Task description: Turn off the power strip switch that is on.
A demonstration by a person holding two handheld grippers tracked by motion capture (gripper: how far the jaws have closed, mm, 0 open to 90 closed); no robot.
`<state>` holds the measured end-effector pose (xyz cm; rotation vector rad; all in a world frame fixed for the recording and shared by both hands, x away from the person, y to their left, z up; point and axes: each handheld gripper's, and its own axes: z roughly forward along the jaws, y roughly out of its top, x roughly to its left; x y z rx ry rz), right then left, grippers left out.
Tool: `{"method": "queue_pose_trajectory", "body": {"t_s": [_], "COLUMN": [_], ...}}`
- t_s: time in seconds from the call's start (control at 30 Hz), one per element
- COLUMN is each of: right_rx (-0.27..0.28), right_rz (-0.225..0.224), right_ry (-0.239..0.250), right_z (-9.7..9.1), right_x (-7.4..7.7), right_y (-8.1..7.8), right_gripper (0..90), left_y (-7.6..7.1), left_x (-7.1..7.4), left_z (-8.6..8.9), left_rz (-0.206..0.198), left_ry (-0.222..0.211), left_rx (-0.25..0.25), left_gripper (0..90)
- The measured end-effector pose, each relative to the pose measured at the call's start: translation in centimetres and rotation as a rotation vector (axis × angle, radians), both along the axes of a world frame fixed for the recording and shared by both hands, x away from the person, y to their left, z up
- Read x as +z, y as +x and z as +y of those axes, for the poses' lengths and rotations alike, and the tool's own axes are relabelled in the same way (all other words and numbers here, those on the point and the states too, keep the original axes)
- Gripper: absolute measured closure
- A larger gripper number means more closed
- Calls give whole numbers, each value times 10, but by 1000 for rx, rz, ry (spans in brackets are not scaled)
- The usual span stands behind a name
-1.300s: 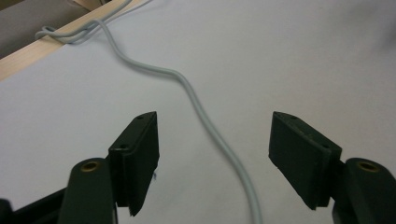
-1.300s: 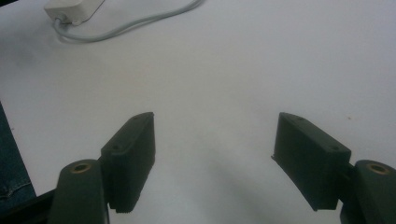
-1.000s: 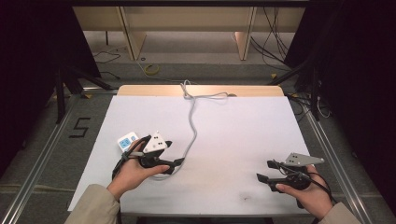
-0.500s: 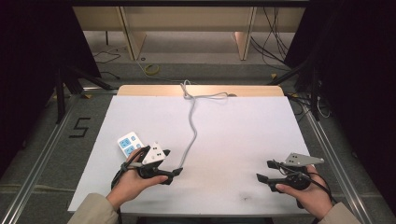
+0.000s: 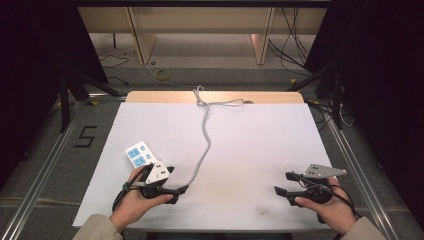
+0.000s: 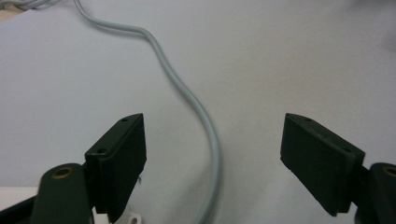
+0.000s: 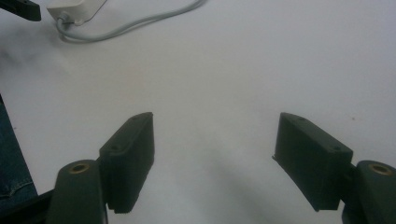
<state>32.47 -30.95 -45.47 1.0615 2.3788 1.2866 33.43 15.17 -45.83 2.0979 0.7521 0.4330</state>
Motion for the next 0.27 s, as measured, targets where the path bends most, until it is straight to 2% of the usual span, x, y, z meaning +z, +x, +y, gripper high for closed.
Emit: {"method": "queue_pose_trajectory", "body": {"t_s": [0.27], "right_rx": [1], "right_rz": [2], "right_ry": [3], "right_z": [0], "right_x": [0], "right_y": [0], "right_gripper": [290], "left_y": [2], "left_x": [0], "left_z": [0], "left_rz": [-5], "left_ry": [17], "left_rx": [3], "left_gripper": [223]}}
